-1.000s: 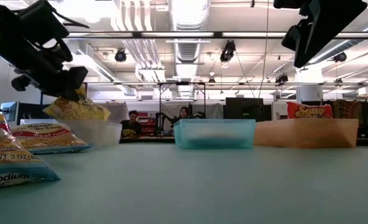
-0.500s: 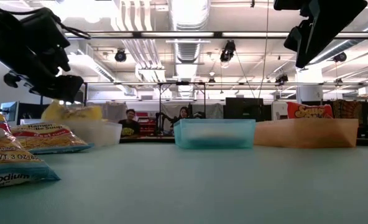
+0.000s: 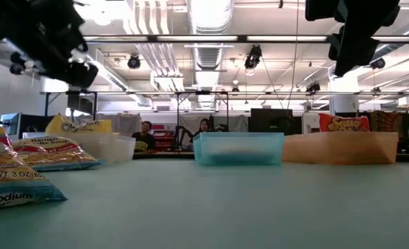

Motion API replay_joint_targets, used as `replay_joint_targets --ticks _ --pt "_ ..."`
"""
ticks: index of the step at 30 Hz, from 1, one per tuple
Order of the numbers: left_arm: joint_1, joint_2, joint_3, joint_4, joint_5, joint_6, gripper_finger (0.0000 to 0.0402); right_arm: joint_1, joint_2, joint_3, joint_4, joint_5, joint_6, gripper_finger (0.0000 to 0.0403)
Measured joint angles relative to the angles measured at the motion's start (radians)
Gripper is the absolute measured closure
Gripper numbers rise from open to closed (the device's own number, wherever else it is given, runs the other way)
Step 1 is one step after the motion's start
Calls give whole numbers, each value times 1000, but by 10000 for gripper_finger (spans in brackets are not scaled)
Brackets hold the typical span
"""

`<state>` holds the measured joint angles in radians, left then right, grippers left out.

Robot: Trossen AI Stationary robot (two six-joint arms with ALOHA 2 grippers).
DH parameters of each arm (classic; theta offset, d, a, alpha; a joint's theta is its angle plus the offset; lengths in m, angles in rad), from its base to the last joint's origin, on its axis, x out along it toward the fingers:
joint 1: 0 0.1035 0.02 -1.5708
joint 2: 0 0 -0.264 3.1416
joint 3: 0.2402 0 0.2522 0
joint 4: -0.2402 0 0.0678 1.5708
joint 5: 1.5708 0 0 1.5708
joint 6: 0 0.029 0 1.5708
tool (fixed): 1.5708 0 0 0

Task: Sort Maruchan noodles
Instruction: Put the blue noodle pack into the green bin

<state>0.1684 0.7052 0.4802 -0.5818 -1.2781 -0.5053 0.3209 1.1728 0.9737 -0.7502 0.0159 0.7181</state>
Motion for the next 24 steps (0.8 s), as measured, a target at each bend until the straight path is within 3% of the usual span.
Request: replay_joint_targets --ticks 3,7,11,21,24 --pt "0 4 85 1 66 -11 242 16 4 0 0 -36 76 250" --pt "0 18 143 12 345 -27 242 66 15 -17 15 -42 193 250" --pt "-15 48 131 91 514 -27 242 128 27 -39 31 -43 289 250" --pt "-64 160 25 473 657 11 242 300 75 -38 140 -84 501 250" --pt "-76 203 7 574 672 26 242 349 104 -39 128 -147 562 250"
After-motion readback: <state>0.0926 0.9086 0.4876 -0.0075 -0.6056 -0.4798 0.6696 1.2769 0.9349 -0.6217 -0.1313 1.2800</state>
